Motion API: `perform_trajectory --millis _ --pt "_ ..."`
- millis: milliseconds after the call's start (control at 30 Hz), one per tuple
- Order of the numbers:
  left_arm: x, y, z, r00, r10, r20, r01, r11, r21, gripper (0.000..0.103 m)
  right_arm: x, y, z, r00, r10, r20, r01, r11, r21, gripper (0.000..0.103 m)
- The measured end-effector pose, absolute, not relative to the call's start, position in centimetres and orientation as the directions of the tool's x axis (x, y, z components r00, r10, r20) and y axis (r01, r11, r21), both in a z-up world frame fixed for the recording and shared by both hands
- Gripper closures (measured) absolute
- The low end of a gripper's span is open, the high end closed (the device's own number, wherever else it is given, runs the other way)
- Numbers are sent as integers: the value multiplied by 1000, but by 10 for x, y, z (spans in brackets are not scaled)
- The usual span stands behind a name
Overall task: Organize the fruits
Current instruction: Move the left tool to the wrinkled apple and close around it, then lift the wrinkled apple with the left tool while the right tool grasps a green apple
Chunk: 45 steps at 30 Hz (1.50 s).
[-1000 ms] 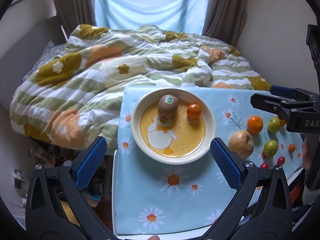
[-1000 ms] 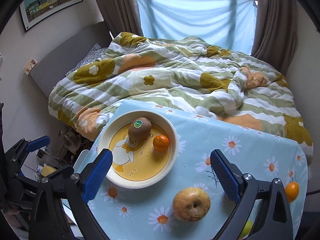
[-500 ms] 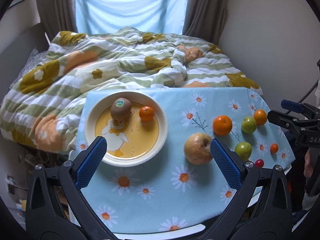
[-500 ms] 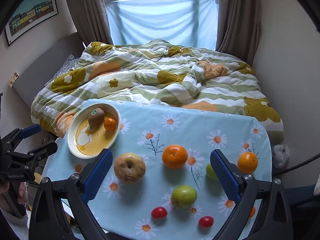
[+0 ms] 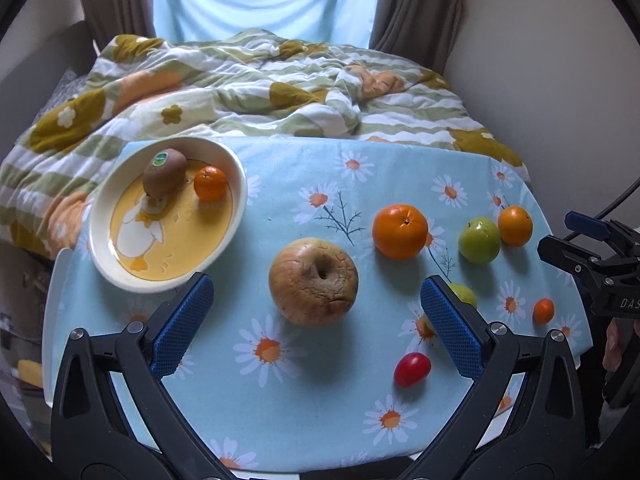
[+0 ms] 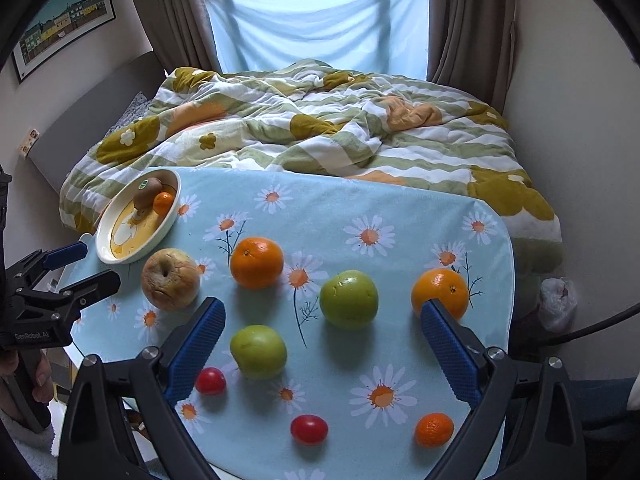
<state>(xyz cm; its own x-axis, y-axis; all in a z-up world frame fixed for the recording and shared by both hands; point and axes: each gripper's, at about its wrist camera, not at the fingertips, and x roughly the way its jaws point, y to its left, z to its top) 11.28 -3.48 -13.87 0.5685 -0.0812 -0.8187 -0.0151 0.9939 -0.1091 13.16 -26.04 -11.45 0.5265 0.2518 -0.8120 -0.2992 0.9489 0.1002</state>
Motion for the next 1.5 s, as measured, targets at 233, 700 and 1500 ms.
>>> perform_trajectory --millis 233,700,1500 --pt "130 -50 -175 547 -33 -836 -71 994 -85 0 145 -271 -152 490 284 -825 -337 934 121 6" --pt "152 -50 -218 503 42 -863 -137 990 -32 12 166 -270 -193 410 340 -846 -362 912 192 19" --pt "128 -48 -224 492 68 -868 -139 990 -1 23 188 -259 -212 386 334 -860 -396 902 172 45"
